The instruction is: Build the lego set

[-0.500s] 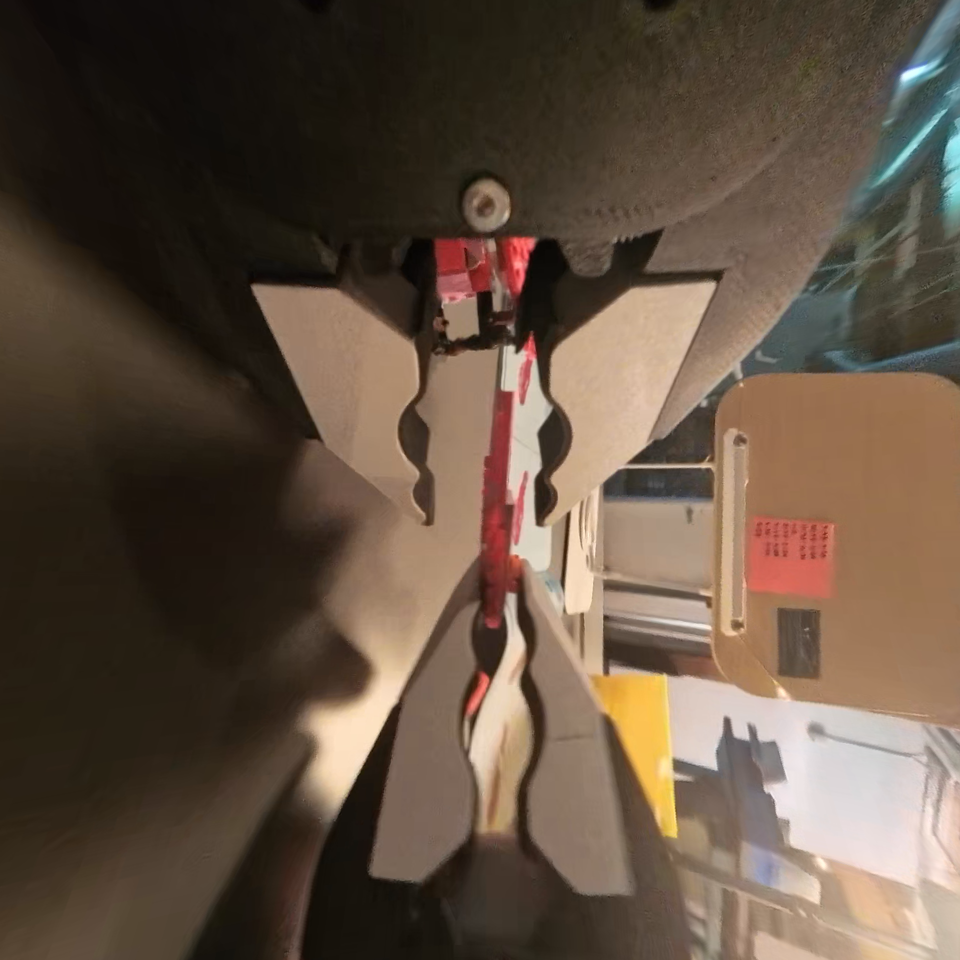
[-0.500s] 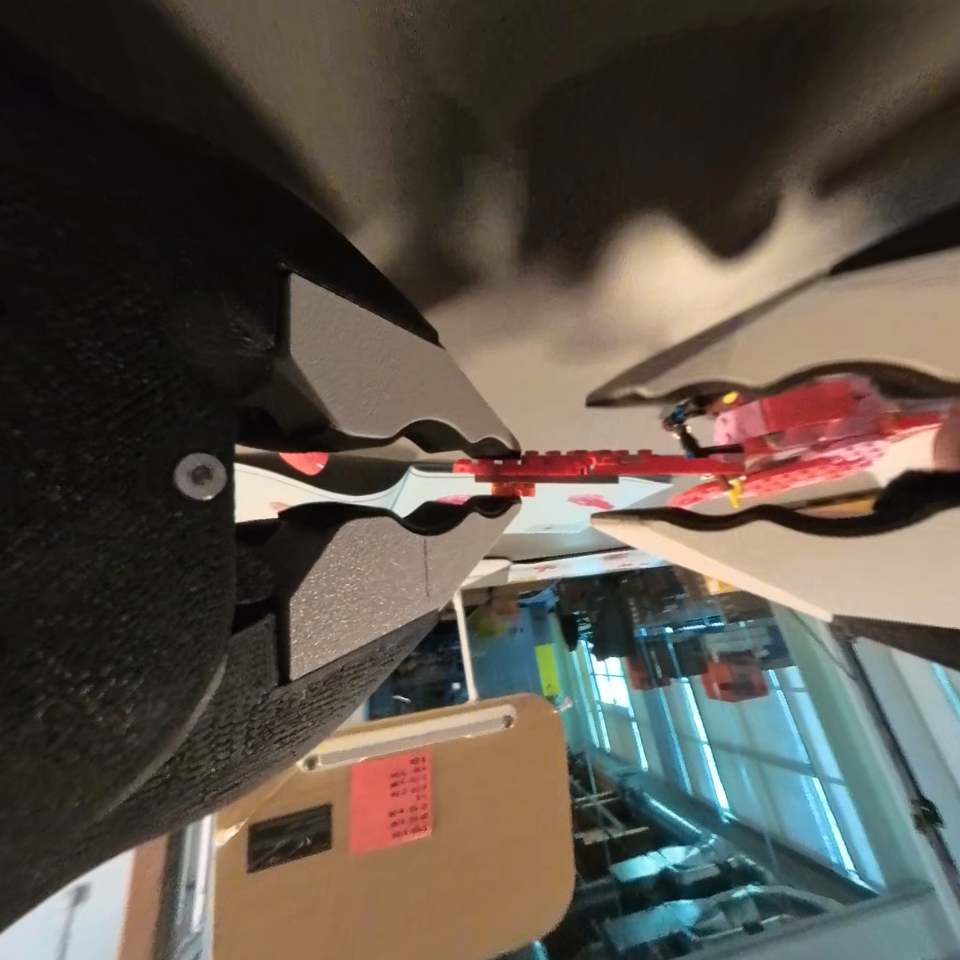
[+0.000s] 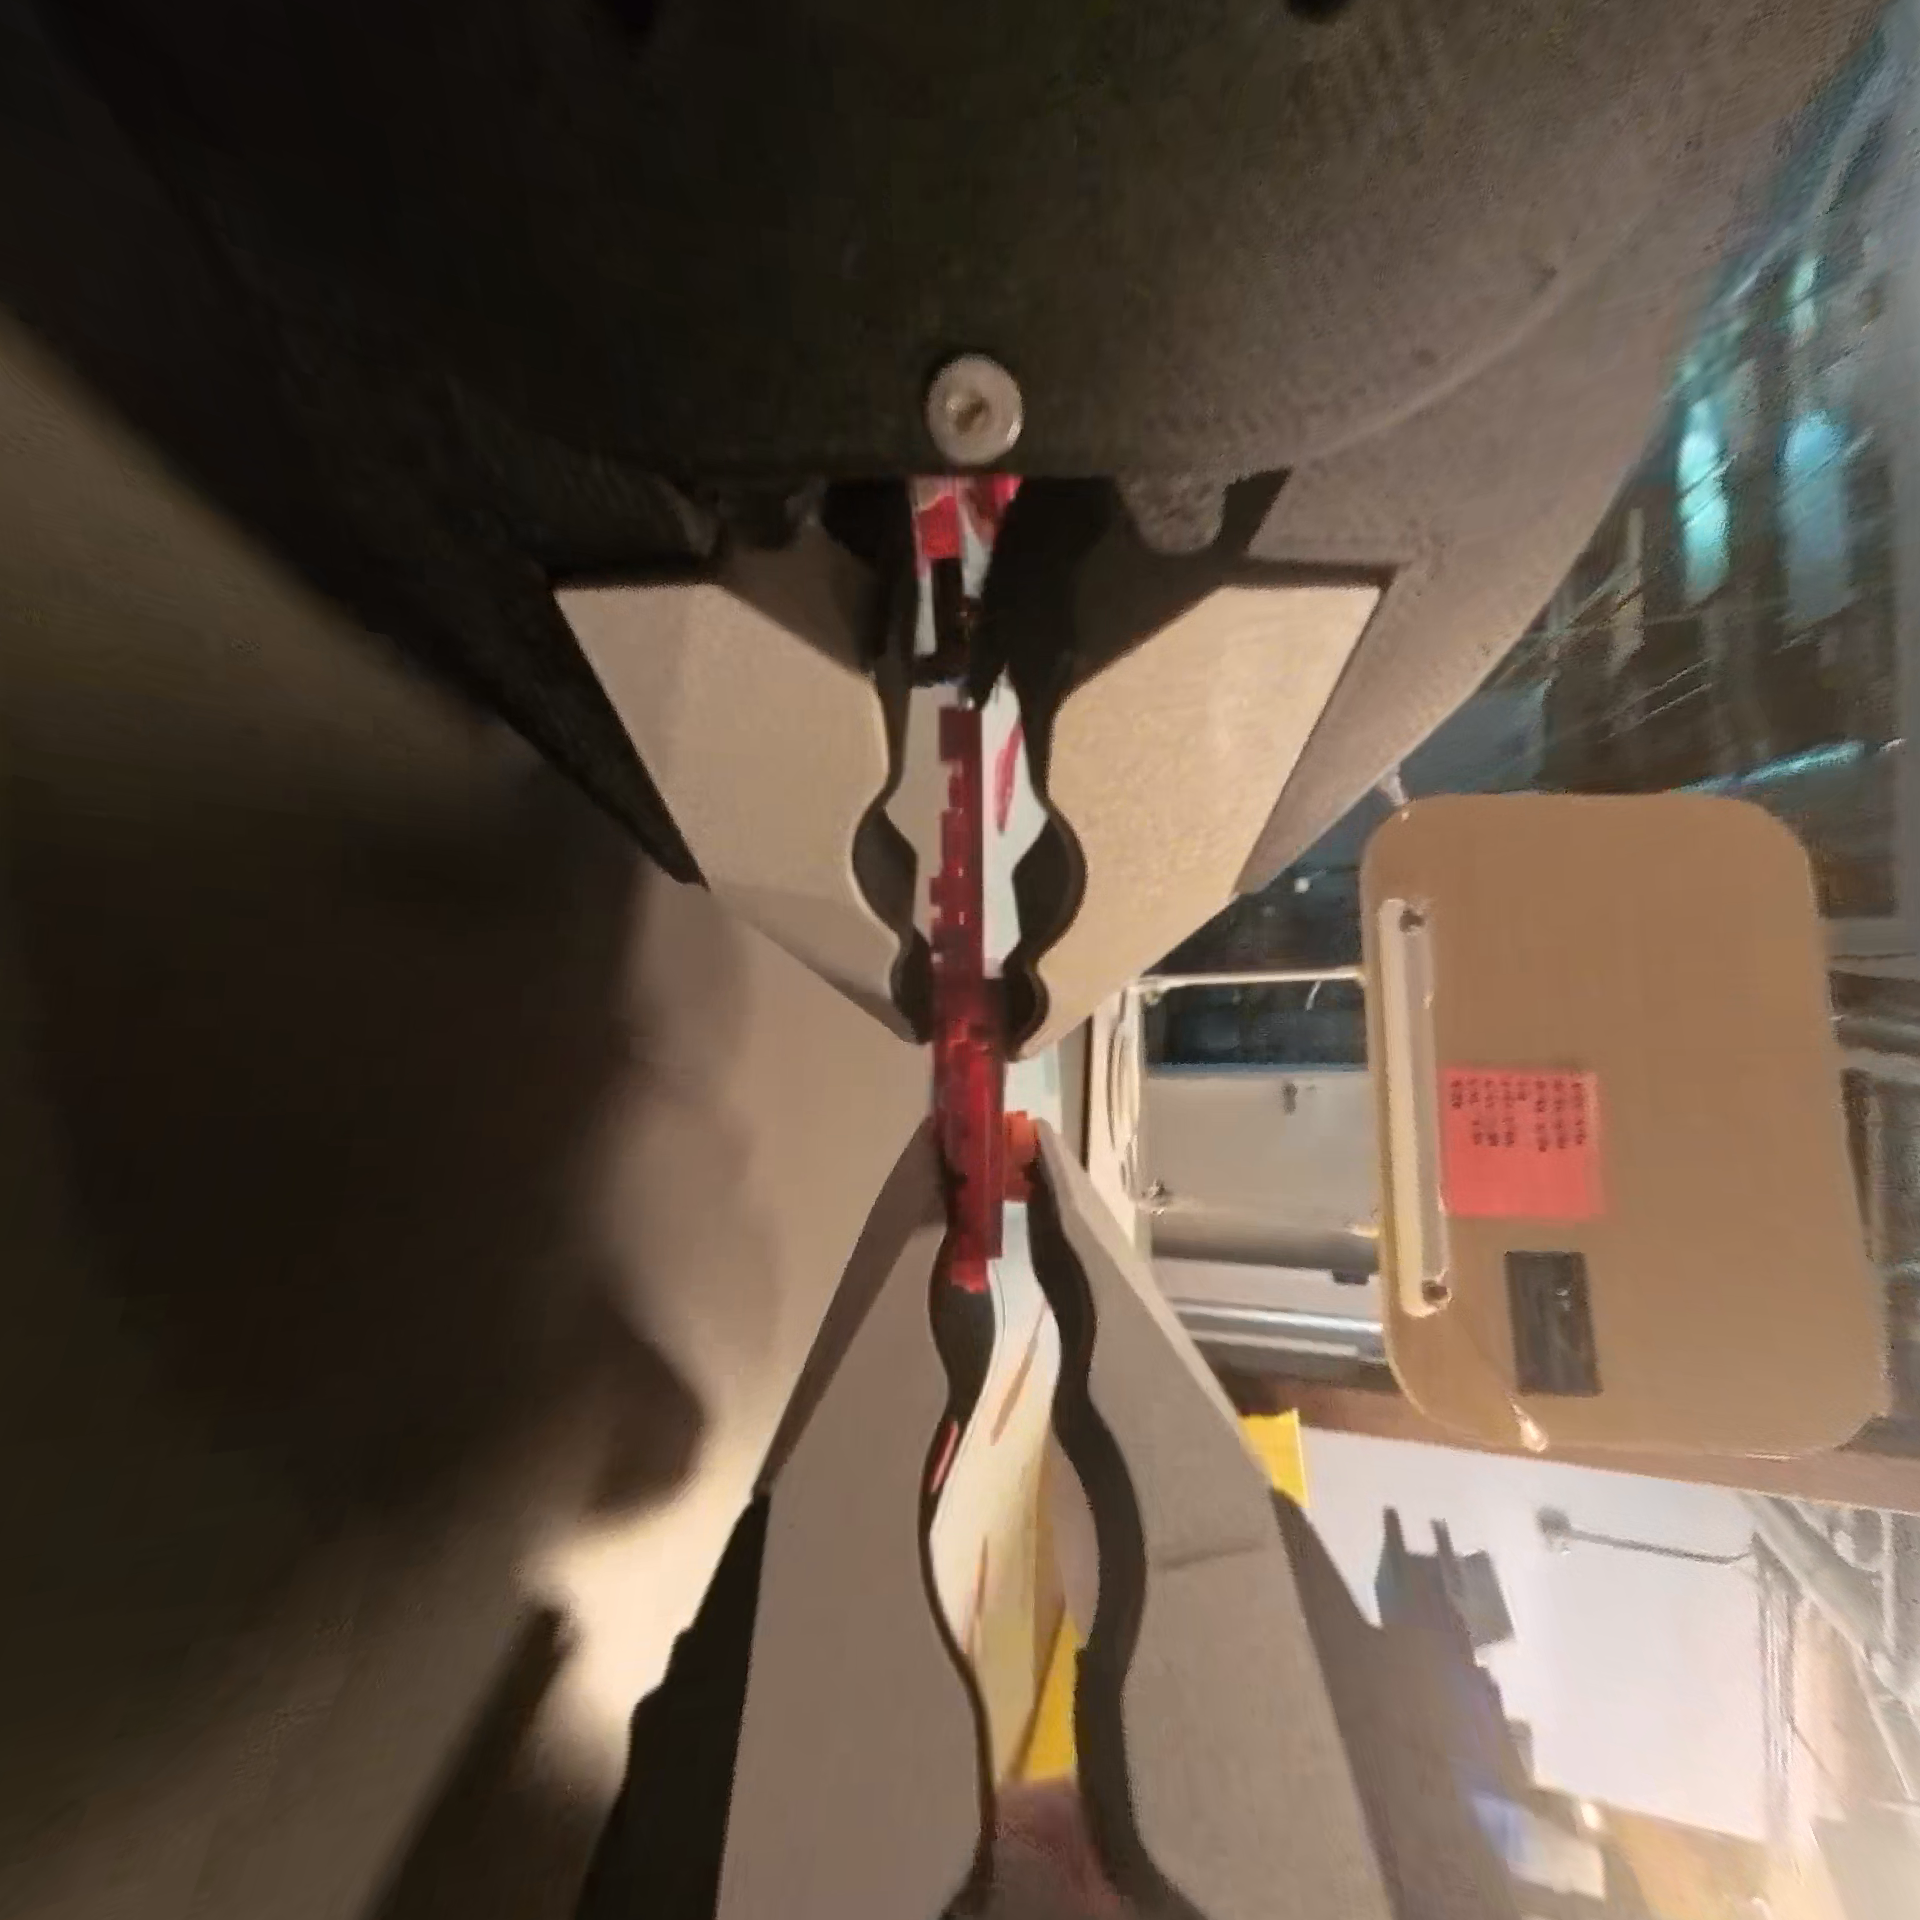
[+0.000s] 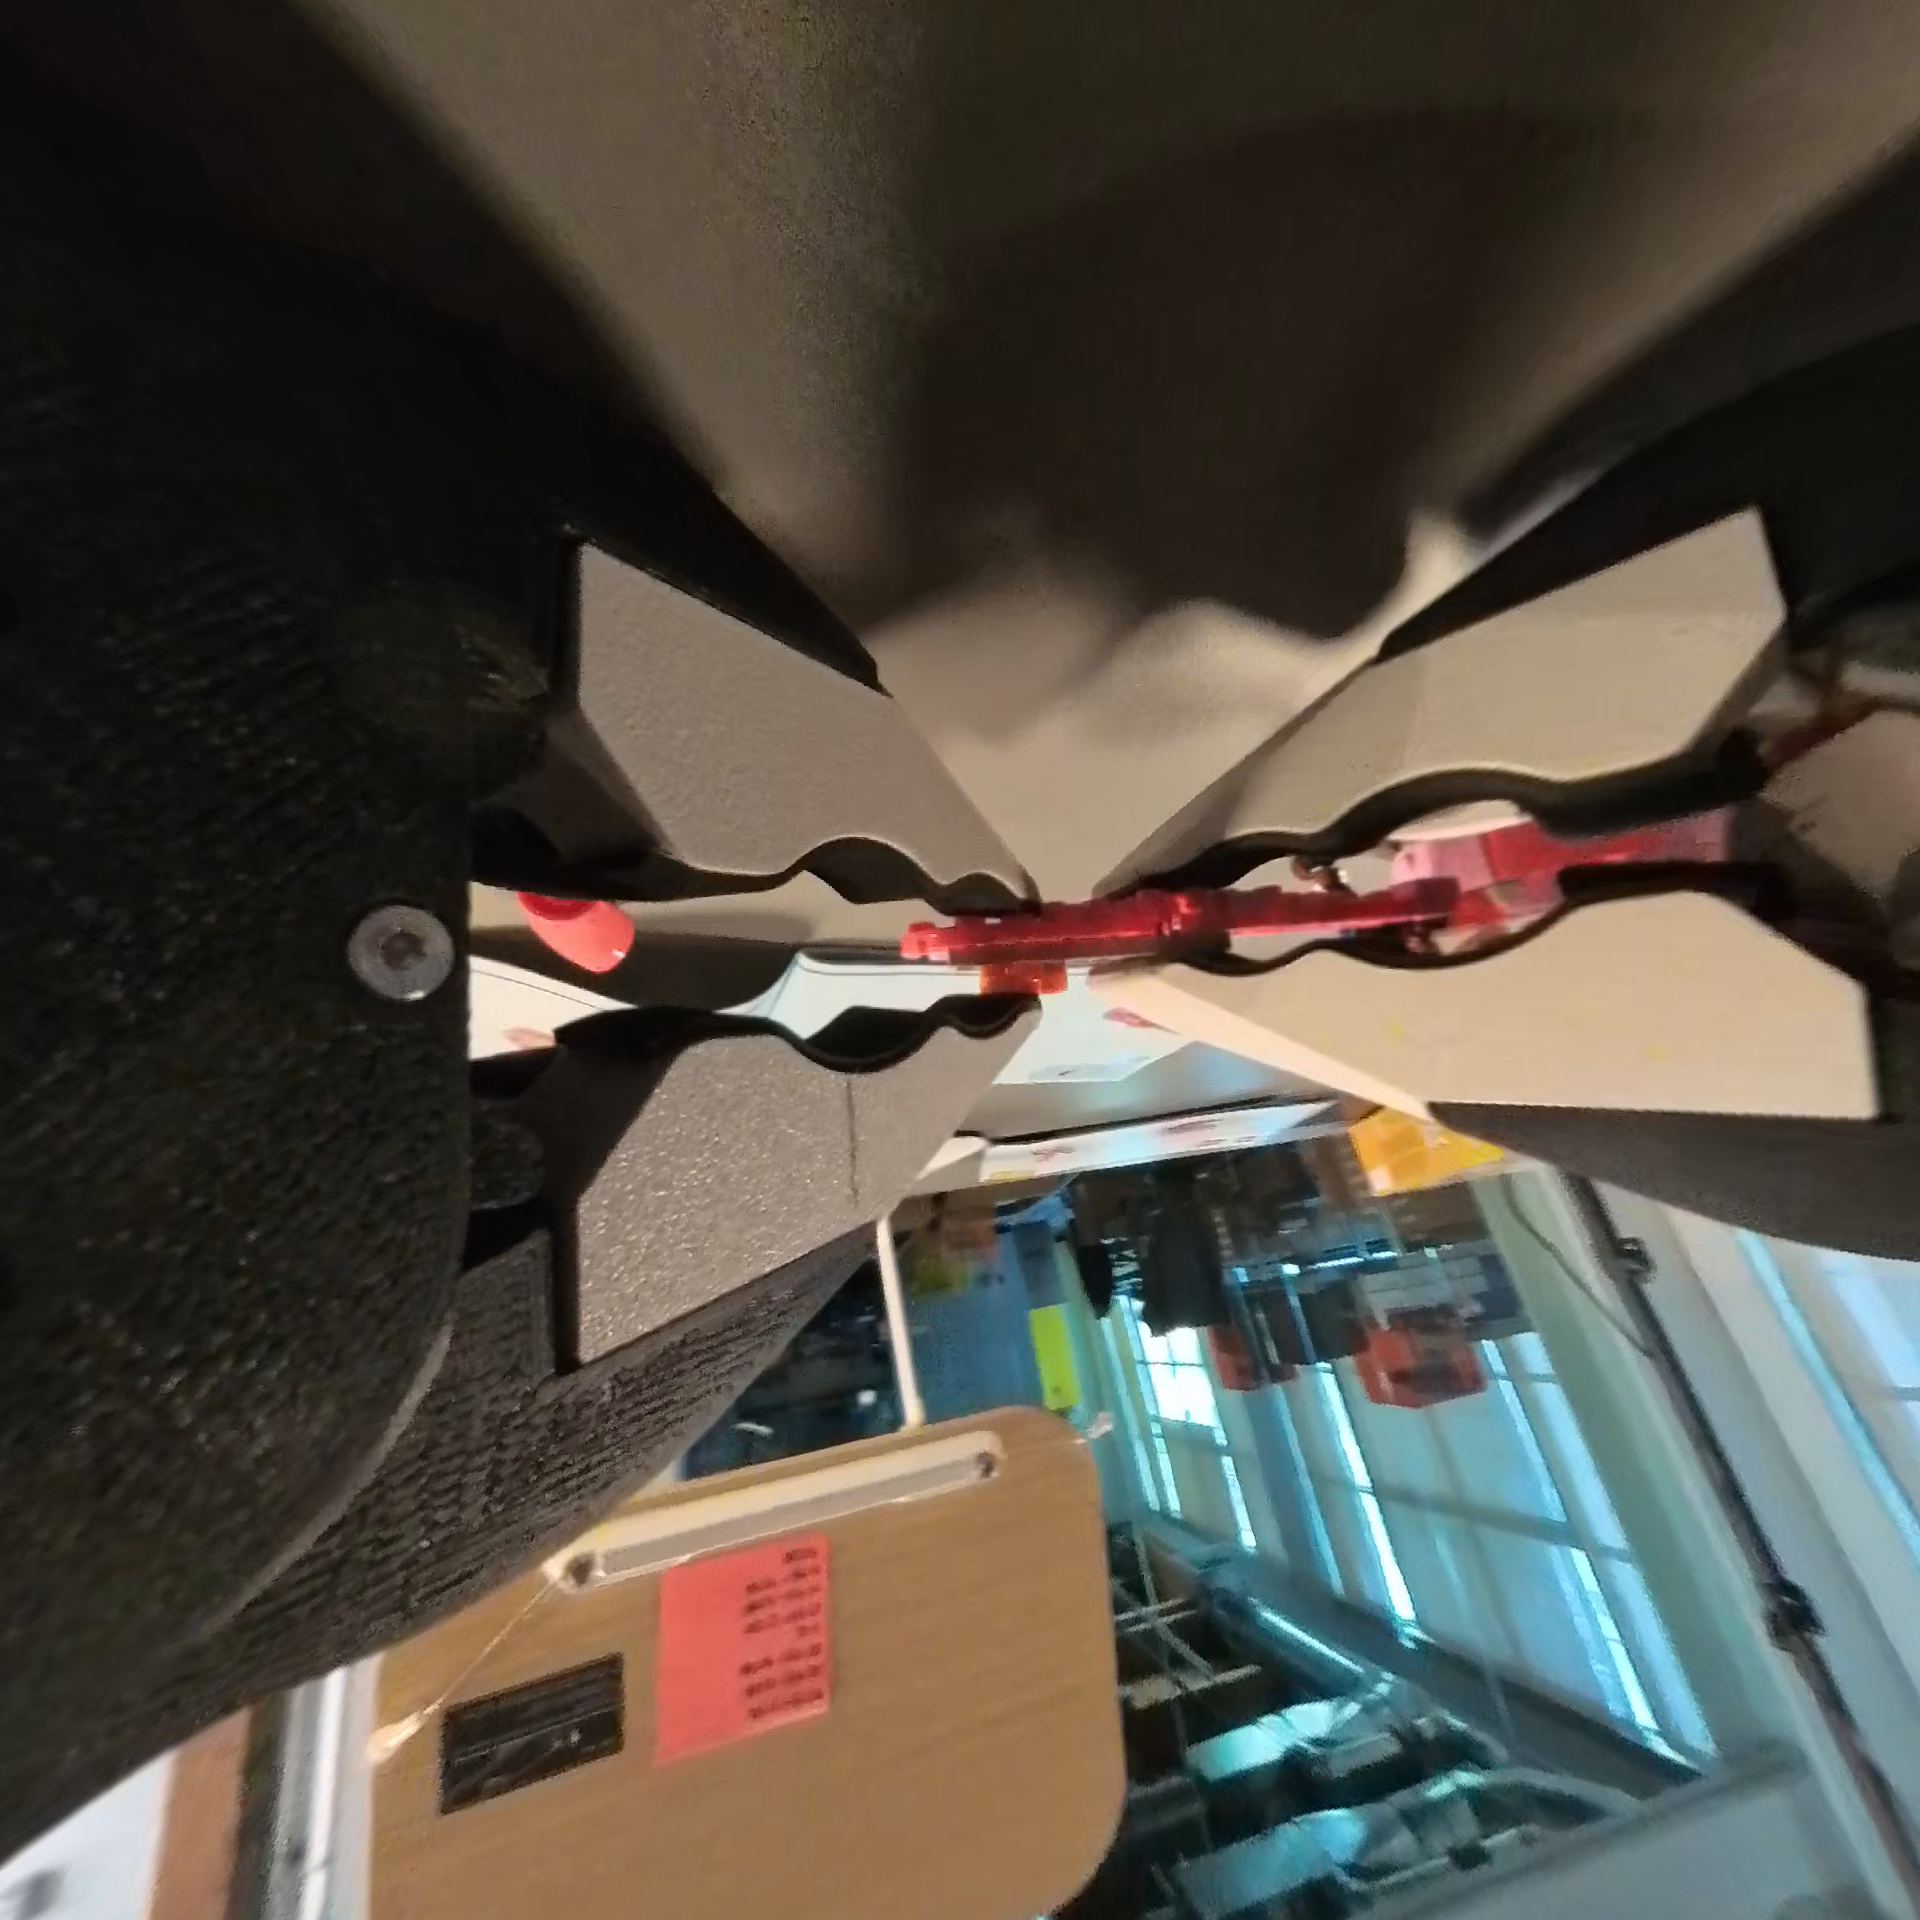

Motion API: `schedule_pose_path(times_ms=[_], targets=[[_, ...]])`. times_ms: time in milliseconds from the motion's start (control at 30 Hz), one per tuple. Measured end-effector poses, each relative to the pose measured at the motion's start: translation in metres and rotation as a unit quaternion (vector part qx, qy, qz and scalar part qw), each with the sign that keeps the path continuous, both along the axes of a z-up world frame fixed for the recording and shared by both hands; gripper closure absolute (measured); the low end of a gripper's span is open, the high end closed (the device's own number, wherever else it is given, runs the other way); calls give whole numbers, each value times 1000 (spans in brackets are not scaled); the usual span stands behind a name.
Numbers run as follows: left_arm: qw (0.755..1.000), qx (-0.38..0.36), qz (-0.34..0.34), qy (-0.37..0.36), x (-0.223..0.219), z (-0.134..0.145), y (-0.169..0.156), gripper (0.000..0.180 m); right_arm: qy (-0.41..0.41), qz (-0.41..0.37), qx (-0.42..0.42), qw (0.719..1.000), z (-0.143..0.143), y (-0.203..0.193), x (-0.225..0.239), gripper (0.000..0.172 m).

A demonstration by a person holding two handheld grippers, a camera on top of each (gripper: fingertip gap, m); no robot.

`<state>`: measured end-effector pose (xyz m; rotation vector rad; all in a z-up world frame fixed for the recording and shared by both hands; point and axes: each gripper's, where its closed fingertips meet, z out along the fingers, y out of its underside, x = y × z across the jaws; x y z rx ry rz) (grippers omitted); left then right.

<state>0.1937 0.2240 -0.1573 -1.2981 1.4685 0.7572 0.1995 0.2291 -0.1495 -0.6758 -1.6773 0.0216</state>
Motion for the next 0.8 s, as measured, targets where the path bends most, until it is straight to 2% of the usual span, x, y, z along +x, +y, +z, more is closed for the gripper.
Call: schedule_pose_path(times_ms=[200,400,567,800], targets=[[996,-56,-48,-56,5,-5,-11,170,15,70,-59,996,-3,-13,3,159],[977,-144,-84,-133,8,-8,-24,170,15,111,-89,990,-2,-26,4,160],[961,-197,-89,-174,10,-8,-32,170,12,124,-90,988,-1,-32,4,159],[949,-228,-93,-195,9,-7,-38,169,-2,122,-81,989,0,-37,3,160]])
